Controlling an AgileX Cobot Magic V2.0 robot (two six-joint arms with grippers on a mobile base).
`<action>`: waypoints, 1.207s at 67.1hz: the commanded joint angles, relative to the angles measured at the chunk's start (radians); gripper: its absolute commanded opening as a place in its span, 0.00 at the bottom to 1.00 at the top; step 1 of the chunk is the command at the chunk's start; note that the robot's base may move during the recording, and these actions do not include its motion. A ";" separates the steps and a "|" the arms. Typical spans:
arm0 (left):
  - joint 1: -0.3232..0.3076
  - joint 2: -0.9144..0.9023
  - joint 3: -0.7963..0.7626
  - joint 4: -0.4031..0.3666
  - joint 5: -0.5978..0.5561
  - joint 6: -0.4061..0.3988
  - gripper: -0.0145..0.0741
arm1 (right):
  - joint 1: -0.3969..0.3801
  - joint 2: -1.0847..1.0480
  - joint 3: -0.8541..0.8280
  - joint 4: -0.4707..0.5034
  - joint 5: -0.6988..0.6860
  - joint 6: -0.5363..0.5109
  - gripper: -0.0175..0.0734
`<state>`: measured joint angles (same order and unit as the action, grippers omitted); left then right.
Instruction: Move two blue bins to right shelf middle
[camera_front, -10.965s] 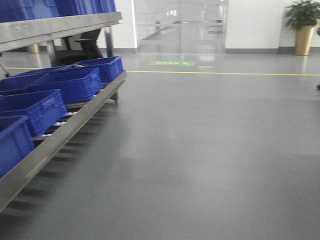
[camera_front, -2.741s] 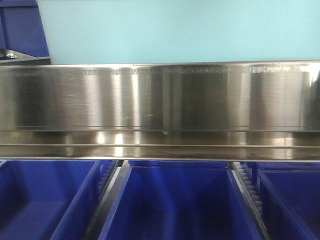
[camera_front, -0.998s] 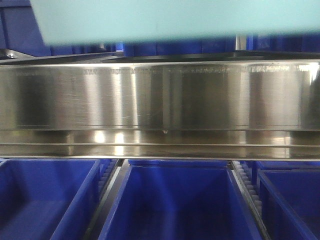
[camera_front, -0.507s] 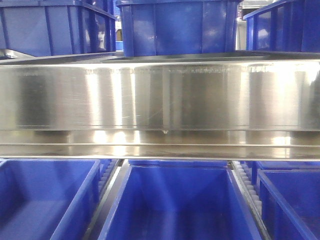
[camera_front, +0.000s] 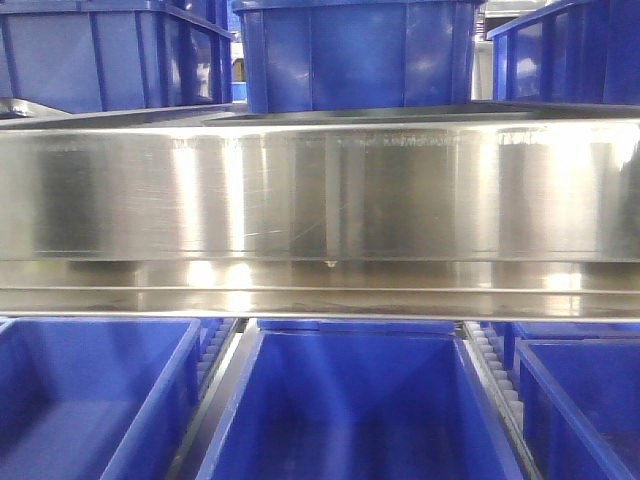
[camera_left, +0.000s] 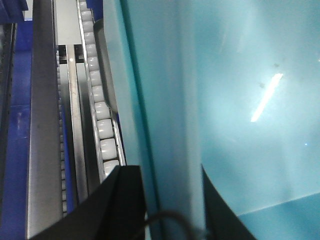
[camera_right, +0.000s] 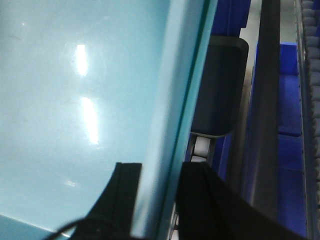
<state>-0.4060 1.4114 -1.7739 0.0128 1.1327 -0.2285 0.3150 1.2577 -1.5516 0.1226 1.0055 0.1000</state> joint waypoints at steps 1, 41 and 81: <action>-0.007 -0.018 -0.026 -0.028 -0.068 0.018 0.04 | -0.004 -0.005 -0.014 -0.028 -0.072 0.005 0.02; -0.007 -0.018 -0.026 -0.028 -0.269 0.018 0.04 | -0.004 -0.005 -0.014 -0.028 -0.072 0.005 0.02; -0.007 -0.018 -0.026 -0.028 -0.396 0.018 0.04 | -0.004 -0.005 -0.014 -0.028 -0.072 0.005 0.02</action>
<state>-0.4060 1.4155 -1.7739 0.0320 0.8870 -0.1880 0.3150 1.2577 -1.5540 0.1029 0.9692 0.1062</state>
